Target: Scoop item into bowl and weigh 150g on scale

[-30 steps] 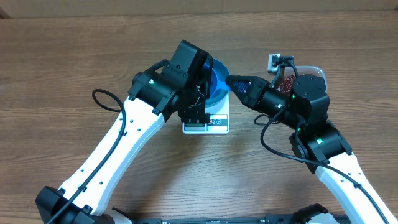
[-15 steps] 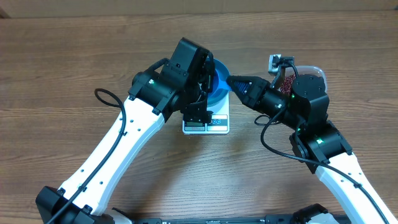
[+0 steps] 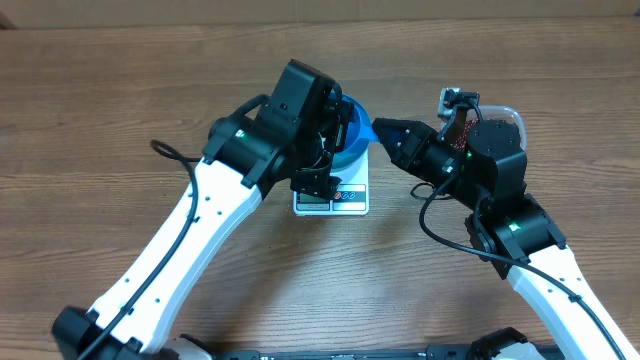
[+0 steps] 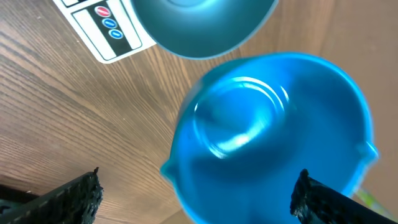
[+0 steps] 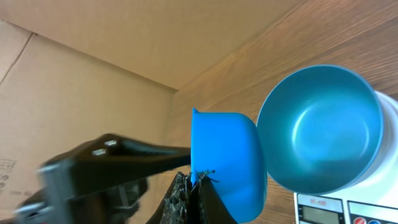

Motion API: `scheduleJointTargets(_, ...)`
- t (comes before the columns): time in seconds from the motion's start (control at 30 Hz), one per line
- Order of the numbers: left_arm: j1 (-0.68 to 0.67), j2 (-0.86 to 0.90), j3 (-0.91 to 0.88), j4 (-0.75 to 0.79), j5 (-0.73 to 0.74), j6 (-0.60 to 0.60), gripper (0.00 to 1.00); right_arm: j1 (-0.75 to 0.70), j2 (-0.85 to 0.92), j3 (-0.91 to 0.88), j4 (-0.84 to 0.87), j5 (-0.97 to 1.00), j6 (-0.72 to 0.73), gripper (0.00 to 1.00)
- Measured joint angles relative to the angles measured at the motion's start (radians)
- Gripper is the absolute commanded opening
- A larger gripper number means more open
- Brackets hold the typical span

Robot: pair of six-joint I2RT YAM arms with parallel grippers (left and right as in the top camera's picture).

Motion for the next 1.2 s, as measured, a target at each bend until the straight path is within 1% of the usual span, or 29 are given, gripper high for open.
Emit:
scheduleJointTargets(0.13,0.015,-0.055,0.0,0.001,0.0,0.049,1.0,-0.032,0.0,0.0,-0.045,0.012,-0.01,0.04)
scheduleJointTargets(0.23,0.044,-0.112,0.0,0.0,-0.005,0.109,1.0,-0.073,0.0,0.0,-0.064,0.013,-0.021,0.04)
scheduleJointTargets(0.37,0.073,-0.158,0.0,-0.001,-0.025,0.239,1.0,-0.124,-0.001,0.0,-0.068,-0.009,-0.063,0.04)
scheduleJointTargets(0.57,0.08,-0.16,0.0,-0.011,-0.052,0.442,1.0,-0.158,-0.044,0.0,-0.135,-0.02,-0.132,0.04)
scheduleJointTargets(0.7,0.08,-0.16,0.0,-0.032,-0.09,0.597,1.0,-0.188,-0.088,0.007,-0.269,-0.018,-0.195,0.04)
scheduleJointTargets(0.83,0.08,-0.16,0.0,-0.041,-0.135,0.755,1.0,-0.201,-0.098,0.076,-0.436,0.011,-0.269,0.04)
scheduleJointTargets(0.9,0.08,-0.16,0.0,-0.049,-0.152,0.793,1.0,-0.202,-0.098,0.123,-0.486,0.03,-0.296,0.04)
scheduleJointTargets(0.93,0.08,-0.16,0.0,-0.061,-0.165,0.814,1.0,-0.202,-0.098,0.169,-0.55,0.052,-0.32,0.04)
scheduleJointTargets(1.0,0.08,-0.16,0.0,-0.074,-0.182,0.834,1.0,-0.202,-0.102,0.199,-0.586,0.074,-0.338,0.04)
scheduleJointTargets(1.07,0.08,-0.16,0.0,-0.09,-0.202,0.849,0.99,-0.202,-0.106,0.254,-0.67,0.117,-0.365,0.04)
scheduleJointTargets(1.2,0.08,-0.16,0.0,-0.108,-0.237,0.887,0.99,-0.202,-0.106,0.316,-0.771,0.176,-0.396,0.04)
